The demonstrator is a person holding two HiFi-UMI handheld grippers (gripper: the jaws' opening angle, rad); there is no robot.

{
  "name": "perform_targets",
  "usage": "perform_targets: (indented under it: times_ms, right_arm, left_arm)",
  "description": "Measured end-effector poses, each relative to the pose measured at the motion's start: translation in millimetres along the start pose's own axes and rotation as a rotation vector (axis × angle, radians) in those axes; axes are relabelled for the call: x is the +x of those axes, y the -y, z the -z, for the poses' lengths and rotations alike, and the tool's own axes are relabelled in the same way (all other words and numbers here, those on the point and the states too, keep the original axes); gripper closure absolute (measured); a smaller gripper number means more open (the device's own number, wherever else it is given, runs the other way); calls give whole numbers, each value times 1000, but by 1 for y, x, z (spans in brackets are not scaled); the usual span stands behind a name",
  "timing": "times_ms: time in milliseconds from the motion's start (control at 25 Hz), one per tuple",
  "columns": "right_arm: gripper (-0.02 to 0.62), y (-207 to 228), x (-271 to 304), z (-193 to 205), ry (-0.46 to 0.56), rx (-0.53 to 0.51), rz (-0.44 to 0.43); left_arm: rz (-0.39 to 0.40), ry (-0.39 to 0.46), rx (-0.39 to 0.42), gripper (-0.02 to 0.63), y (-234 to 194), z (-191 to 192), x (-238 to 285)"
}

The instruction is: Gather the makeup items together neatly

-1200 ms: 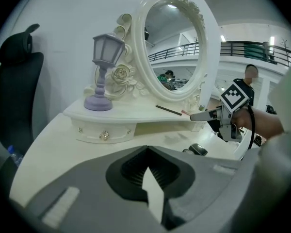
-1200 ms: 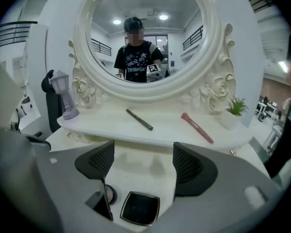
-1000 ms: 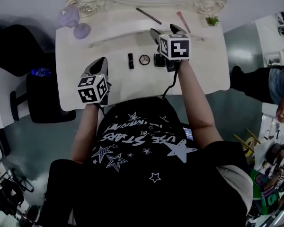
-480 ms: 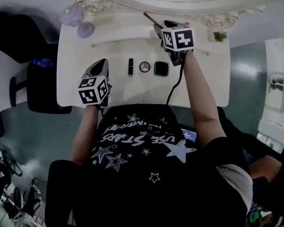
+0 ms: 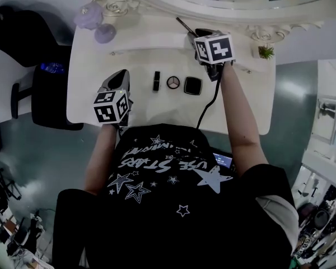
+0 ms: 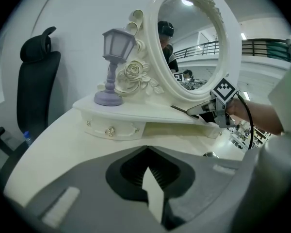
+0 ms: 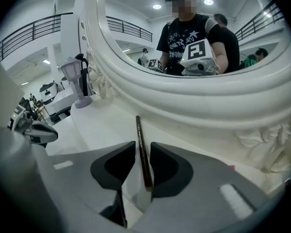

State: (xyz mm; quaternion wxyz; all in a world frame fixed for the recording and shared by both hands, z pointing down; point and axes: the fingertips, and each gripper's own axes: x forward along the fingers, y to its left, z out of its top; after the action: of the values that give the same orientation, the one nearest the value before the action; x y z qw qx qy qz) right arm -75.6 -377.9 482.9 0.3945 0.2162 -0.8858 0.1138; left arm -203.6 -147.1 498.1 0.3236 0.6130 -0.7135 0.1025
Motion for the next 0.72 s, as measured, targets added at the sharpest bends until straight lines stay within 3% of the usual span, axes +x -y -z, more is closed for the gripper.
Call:
perform_targets:
  times_ms: [80,280,520,720]
  right_arm:
    - [514,-1,0,0,-2,-4,3]
    - [523,-4,0,1,-13,-16,-4]
    - [528,-8,-13,6,13,84,-3]
    - [528,-15,-39,10,54,107,37]
  left_arm:
    - [2,-3,0,606,0,2,1]
    - [9,0,0,606,-1,2,1]
    - [31,13,14,606,-1,-1,-3]
    - [62,14,29,606,2,-1,-9]
